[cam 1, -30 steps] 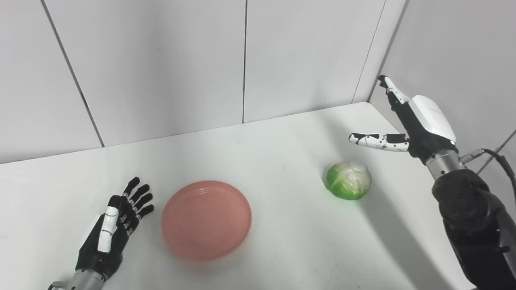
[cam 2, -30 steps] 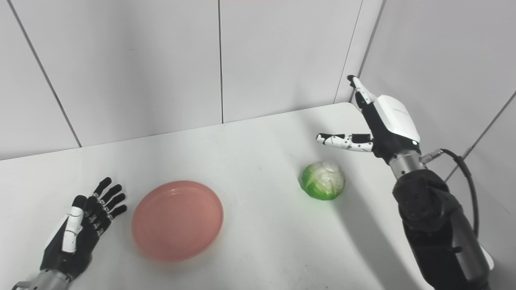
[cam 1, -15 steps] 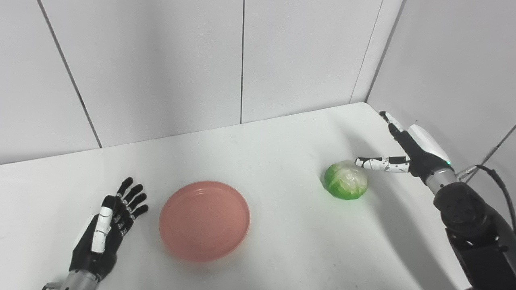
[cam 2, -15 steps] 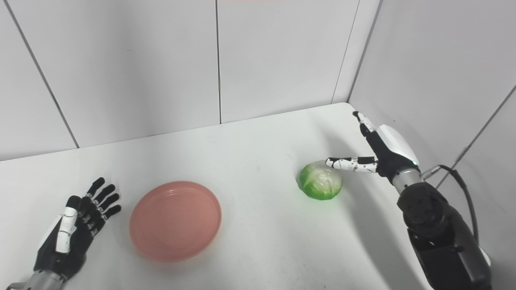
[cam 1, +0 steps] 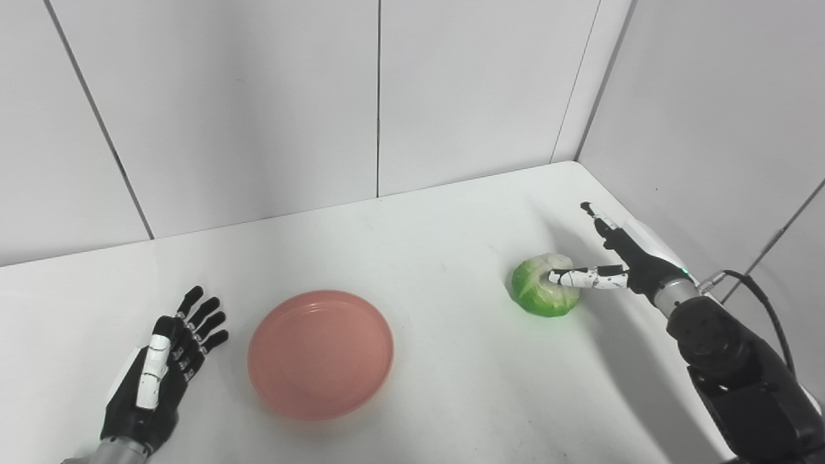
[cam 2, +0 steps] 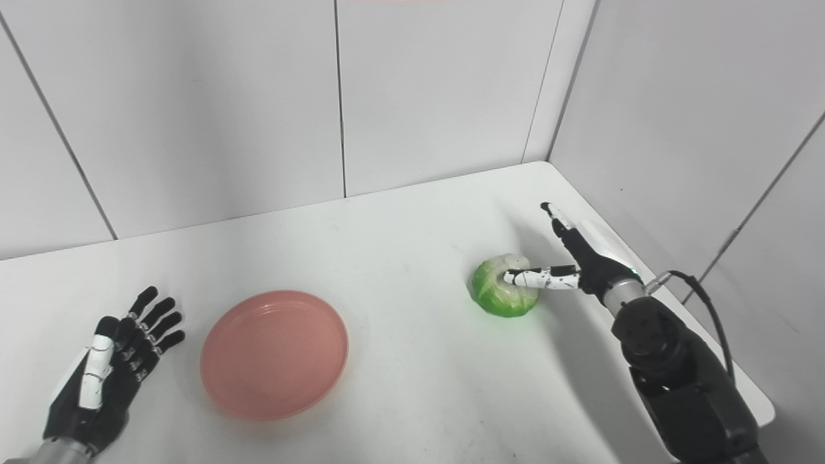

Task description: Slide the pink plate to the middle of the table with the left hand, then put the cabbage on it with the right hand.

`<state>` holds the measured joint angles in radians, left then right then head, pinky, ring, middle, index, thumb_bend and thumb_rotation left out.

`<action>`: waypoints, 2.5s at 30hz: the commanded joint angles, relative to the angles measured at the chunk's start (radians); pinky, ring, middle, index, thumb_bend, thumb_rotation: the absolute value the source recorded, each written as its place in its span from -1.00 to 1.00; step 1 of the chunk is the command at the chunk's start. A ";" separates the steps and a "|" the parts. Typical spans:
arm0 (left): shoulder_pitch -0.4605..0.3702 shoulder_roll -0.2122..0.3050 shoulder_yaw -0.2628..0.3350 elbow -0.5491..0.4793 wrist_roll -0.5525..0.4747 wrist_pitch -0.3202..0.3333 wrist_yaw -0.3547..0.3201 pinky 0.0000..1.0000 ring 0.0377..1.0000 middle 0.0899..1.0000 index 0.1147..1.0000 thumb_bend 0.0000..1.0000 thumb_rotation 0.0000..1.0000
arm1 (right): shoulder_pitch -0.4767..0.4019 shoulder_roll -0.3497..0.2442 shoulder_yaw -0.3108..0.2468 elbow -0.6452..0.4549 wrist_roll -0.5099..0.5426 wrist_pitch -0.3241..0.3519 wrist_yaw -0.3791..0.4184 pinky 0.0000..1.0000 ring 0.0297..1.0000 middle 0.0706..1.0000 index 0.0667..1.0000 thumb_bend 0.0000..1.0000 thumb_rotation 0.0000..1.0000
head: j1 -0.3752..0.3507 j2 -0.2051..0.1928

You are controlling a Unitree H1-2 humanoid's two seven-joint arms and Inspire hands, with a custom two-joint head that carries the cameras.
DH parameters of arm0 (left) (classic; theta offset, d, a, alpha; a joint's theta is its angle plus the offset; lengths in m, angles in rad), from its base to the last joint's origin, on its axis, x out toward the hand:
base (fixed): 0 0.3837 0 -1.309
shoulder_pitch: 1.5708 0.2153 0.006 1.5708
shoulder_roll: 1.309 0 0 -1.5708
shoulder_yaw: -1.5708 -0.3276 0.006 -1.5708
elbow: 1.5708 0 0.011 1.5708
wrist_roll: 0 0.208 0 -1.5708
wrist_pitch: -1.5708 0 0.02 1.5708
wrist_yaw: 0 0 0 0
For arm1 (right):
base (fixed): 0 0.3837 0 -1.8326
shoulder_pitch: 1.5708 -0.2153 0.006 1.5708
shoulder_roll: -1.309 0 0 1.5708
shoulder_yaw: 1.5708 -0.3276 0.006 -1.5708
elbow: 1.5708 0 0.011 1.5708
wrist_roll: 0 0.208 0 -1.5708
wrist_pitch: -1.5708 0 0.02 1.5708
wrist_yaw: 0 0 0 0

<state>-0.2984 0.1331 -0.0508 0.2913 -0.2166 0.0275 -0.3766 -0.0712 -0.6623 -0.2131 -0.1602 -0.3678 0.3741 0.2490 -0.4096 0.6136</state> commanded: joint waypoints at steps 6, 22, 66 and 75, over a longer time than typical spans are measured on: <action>0.033 0.024 0.001 0.039 0.001 0.059 -0.009 0.81 0.86 0.89 0.90 0.63 0.90 | -0.029 -0.048 0.029 -0.009 -0.024 -0.005 -0.005 0.72 0.93 1.00 1.00 1.00 0.04 | 0.001 0.006; 0.032 0.022 0.001 0.029 0.002 0.072 -0.009 0.83 0.86 0.88 0.90 0.65 0.89 | -0.059 -0.067 0.085 0.032 -0.028 0.011 0.032 0.78 0.95 1.00 1.00 1.00 0.06 | 0.001 0.016; 0.038 0.020 -0.004 0.001 0.004 0.097 -0.009 0.88 0.89 0.91 0.92 0.61 0.90 | -0.131 0.037 0.099 0.252 0.018 -0.235 -0.186 -0.13 -0.11 -0.13 -0.09 0.06 -1.00 | 0.017 0.027; 0.040 0.020 -0.006 -0.005 0.007 0.100 -0.009 0.87 0.89 0.92 0.93 0.61 0.90 | -0.133 0.043 0.100 0.247 0.018 -0.233 -0.206 -0.09 -0.10 -0.13 -0.08 0.06 -1.00 | 0.022 0.027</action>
<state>-0.2934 0.1402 -0.0488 0.2632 -0.2213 0.0639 -0.3904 -0.1853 -0.6042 -0.1005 0.1153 -0.3488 0.1600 0.0590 -0.3881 0.6412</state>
